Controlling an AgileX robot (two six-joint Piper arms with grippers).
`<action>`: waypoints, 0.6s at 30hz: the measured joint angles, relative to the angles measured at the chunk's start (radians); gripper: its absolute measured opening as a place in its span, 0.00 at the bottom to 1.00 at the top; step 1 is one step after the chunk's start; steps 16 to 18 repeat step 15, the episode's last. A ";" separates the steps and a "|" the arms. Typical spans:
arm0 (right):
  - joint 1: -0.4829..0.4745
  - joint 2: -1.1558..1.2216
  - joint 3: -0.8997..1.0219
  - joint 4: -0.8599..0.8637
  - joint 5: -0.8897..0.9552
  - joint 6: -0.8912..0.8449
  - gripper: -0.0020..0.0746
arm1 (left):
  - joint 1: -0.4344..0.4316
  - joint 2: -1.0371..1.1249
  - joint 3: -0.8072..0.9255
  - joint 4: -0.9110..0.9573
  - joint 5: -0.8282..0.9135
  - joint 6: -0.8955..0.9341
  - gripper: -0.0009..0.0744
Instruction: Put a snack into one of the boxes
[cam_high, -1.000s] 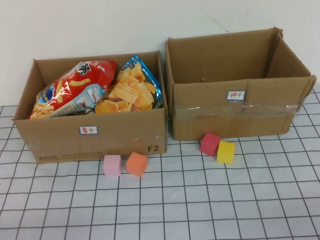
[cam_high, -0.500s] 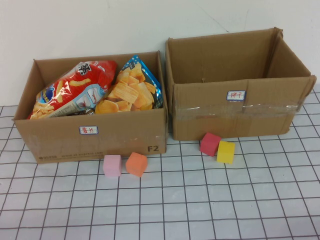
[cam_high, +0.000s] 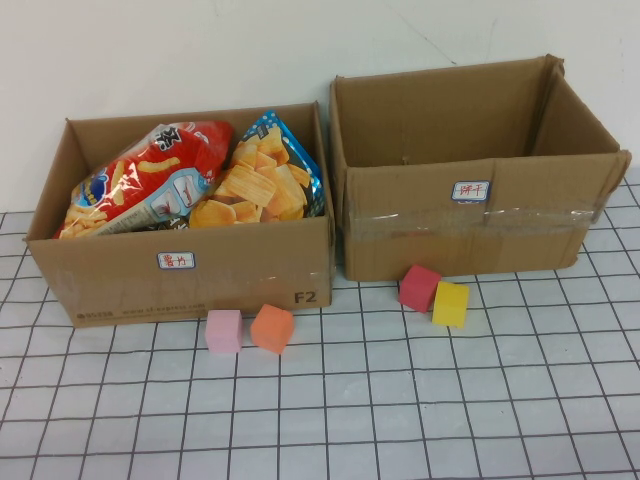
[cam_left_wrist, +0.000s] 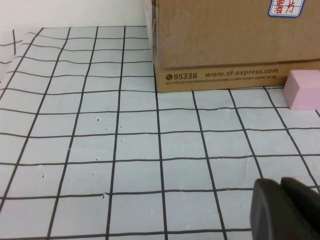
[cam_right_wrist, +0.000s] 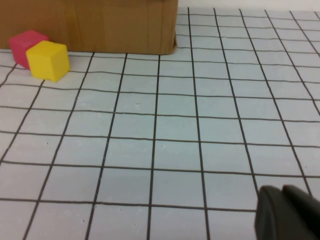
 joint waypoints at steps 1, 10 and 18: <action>0.000 0.000 0.000 0.000 0.000 0.005 0.02 | 0.000 0.000 0.000 0.000 0.000 0.000 0.01; 0.000 0.000 0.000 0.001 0.000 0.036 0.02 | 0.000 0.000 0.000 0.000 0.000 0.000 0.01; 0.000 0.000 0.000 0.001 0.000 0.037 0.02 | 0.000 0.000 0.000 0.000 0.000 0.002 0.01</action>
